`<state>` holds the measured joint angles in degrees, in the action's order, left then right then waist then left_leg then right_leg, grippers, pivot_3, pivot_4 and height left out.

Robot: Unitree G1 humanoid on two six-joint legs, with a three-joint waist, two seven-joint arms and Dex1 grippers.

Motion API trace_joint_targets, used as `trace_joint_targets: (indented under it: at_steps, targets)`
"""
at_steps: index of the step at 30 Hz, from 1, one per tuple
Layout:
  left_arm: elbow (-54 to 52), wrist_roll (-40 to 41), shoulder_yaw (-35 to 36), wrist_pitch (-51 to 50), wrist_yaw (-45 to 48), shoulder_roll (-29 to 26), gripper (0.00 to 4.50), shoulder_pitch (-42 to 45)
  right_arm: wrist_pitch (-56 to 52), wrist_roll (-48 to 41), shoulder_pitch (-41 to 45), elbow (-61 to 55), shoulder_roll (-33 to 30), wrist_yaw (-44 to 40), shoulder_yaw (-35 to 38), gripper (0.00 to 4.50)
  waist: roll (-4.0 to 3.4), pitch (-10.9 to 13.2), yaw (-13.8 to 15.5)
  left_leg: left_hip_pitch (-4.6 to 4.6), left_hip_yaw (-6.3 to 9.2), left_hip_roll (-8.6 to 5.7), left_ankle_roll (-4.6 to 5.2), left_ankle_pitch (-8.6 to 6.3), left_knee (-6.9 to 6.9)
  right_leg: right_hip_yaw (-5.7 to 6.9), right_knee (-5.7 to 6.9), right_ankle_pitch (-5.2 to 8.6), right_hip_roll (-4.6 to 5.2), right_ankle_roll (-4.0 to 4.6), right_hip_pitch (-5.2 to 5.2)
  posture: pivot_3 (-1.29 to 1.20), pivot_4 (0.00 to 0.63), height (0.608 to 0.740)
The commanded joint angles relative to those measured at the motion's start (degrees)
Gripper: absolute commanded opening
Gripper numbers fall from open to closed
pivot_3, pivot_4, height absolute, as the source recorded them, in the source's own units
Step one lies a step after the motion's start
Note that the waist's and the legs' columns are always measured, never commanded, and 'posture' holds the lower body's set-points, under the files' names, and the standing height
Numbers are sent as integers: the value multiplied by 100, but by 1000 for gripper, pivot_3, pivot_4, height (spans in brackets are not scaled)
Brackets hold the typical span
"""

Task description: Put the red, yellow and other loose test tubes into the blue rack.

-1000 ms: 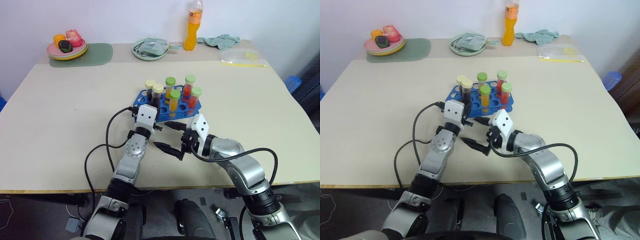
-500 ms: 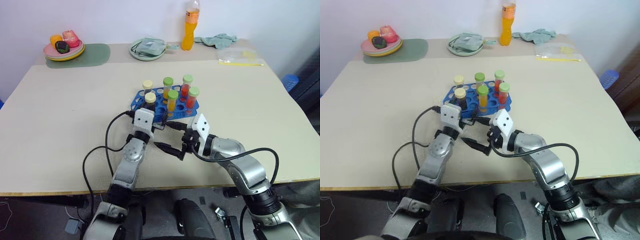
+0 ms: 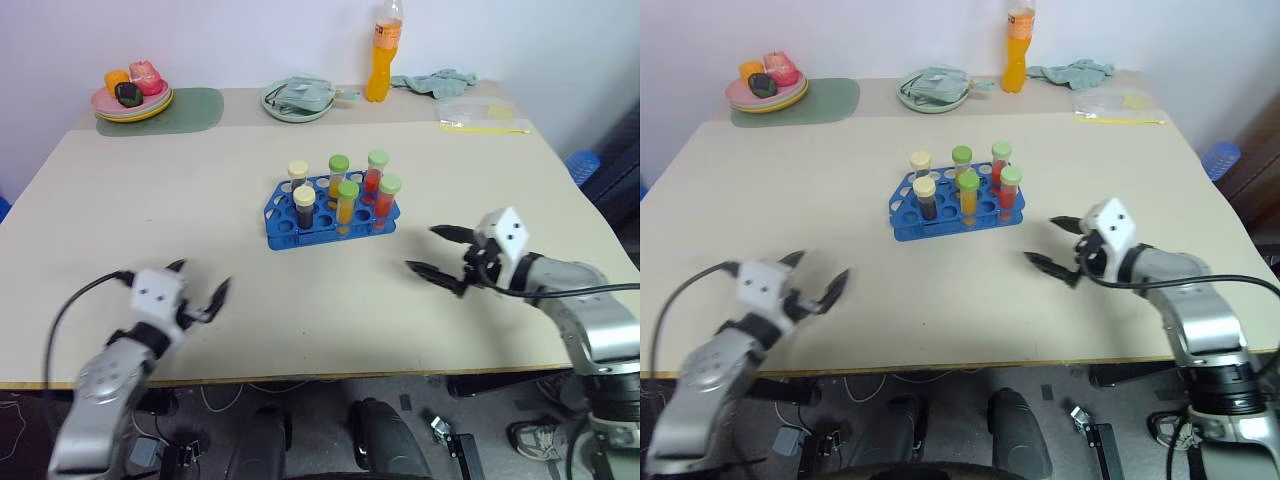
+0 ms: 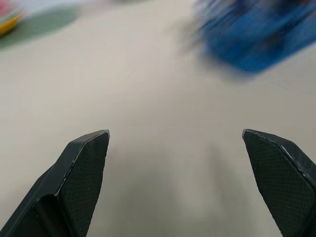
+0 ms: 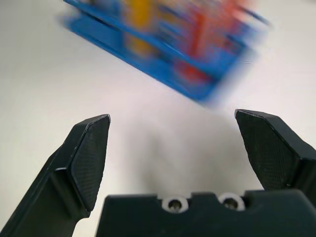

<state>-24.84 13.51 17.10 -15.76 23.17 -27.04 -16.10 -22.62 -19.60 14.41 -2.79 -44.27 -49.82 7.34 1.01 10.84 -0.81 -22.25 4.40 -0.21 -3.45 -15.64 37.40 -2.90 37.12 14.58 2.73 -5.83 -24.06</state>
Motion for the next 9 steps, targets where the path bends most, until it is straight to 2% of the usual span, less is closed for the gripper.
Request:
trace_joint_targets:
  at_steps: [1,9]
  targets:
    - [-75,101,228,90,-13,36,4441,-30,376,63,90,220,-25,-112,98,4500,0,0,7,2,0,0,0,0,1,0,0,0,0,0,3,0,150,740]
    - [-95,-117,258,132,-488,423,4441,-17,604,217,363,617,164,-222,-187,4500,0,0,-23,7,-1,2,0,0,0,-1,1,-1,-1,0,4,0,150,740]
